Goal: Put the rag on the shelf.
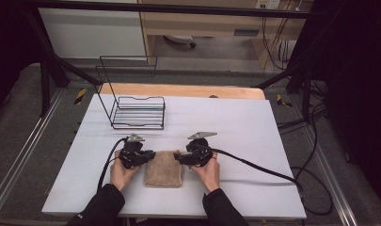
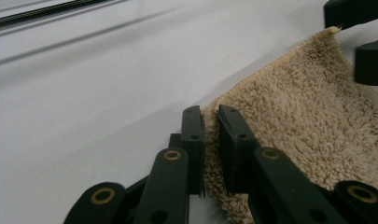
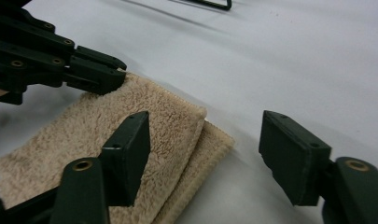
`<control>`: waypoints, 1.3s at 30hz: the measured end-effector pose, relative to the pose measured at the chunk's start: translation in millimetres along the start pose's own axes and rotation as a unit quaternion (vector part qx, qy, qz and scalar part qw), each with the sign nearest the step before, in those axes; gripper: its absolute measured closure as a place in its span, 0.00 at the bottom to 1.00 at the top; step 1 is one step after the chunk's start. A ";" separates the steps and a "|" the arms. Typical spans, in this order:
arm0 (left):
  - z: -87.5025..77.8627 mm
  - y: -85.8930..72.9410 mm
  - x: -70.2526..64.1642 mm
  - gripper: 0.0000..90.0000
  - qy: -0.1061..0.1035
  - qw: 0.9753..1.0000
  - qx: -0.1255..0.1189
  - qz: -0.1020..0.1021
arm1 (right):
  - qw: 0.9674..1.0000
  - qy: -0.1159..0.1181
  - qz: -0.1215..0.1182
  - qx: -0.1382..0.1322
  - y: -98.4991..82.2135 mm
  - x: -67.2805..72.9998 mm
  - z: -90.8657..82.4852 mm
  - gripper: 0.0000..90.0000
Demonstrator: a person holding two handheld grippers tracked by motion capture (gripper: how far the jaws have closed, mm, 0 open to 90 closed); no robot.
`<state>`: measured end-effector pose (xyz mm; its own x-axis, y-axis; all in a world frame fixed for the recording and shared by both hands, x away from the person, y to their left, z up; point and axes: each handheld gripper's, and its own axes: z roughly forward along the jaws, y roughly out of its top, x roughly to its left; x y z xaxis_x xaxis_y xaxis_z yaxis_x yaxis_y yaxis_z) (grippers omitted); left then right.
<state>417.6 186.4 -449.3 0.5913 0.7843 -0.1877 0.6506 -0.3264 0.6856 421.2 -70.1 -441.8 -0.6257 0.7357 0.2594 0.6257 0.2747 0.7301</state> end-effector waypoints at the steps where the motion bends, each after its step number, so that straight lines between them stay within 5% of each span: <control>1: 0.1 0.0 -0.4 0.89 0.001 1.000 0.000 0.002 | 1.000 -0.001 0.006 0.007 0.2 0.1 5.5 0.46; 7: 0.1 -0.3 -0.9 0.89 0.002 1.000 -0.001 0.007 | 1.000 -0.005 0.012 0.022 -3.0 -0.8 11.6 0.64; 22: 0.1 -0.5 -0.3 0.89 0.000 1.000 -0.002 0.010 | 0.999 0.010 0.041 0.032 -3.5 0.1 15.5 0.88; 39: -2.2 -0.1 2.3 0.94 -0.008 1.000 -0.015 -0.004 | 0.998 0.013 0.059 0.028 -1.6 0.5 13.0 0.94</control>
<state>417.8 189.4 -448.2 0.5945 0.7778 -0.2038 0.6401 -0.3044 0.7055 425.9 -62.1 -451.1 -0.5582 0.7484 0.3581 0.7201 0.2226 0.6572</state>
